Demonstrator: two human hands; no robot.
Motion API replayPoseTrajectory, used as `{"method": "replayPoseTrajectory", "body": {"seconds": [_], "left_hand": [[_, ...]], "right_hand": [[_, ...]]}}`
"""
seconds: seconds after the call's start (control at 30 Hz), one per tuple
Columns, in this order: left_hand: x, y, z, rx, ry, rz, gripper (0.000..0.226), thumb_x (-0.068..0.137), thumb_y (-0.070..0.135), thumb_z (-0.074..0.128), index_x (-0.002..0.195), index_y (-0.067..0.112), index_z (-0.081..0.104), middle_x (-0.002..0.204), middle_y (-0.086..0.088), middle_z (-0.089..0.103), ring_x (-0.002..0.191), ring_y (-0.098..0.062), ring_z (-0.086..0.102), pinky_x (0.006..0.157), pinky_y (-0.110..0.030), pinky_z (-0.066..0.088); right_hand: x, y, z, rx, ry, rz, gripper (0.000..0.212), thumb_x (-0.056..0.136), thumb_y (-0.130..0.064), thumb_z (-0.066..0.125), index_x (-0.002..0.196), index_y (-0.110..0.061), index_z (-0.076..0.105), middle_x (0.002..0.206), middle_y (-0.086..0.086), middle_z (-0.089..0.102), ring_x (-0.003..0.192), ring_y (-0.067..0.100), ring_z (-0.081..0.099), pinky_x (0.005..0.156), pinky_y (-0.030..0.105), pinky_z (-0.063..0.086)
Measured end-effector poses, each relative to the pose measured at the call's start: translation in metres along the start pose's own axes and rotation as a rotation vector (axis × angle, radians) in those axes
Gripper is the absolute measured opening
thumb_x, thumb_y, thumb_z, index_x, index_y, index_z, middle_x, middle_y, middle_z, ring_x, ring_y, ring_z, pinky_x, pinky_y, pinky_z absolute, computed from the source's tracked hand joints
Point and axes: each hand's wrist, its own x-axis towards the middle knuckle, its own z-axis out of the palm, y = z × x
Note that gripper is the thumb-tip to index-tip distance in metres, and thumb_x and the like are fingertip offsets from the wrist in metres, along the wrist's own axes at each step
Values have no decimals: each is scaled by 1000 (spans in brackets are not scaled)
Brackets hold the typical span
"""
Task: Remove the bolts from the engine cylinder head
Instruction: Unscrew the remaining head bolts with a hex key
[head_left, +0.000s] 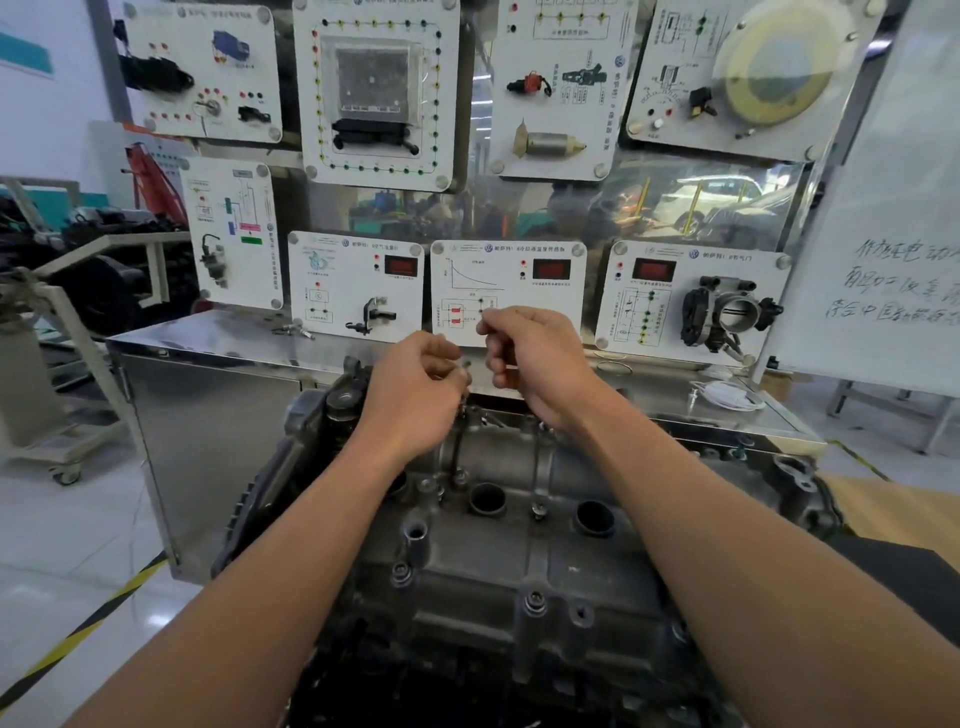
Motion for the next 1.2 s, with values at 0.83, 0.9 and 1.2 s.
{"method": "replayPoseTrajectory", "body": {"seconds": [0.83,0.9,1.2], "left_hand": [[15,63,-7,1021,-217,322,20,94,34,63,93,13,67,87,-5,63,79,-26,63,81,-43,56],[22,65,-23,864,-80,278,22,95,32,64,96,12,72,82,-5,67,69,-20,63,72,-36,55],[33,57,-65,220,-51,208,14,94,23,67,87,19,78,77,11,76,73,2,71,72,-13,51]], "right_hand": [[4,-16,-22,-128,449,-234,39,94,-24,62,57,-11,61,52,5,39,48,14,33,51,26,30],[6,-20,-25,-110,497,-251,41,92,-24,62,58,-2,58,51,6,34,49,16,28,48,25,29],[18,-36,27,-105,176,-96,37,96,-33,62,67,-10,64,53,2,59,39,9,41,40,22,33]]}}
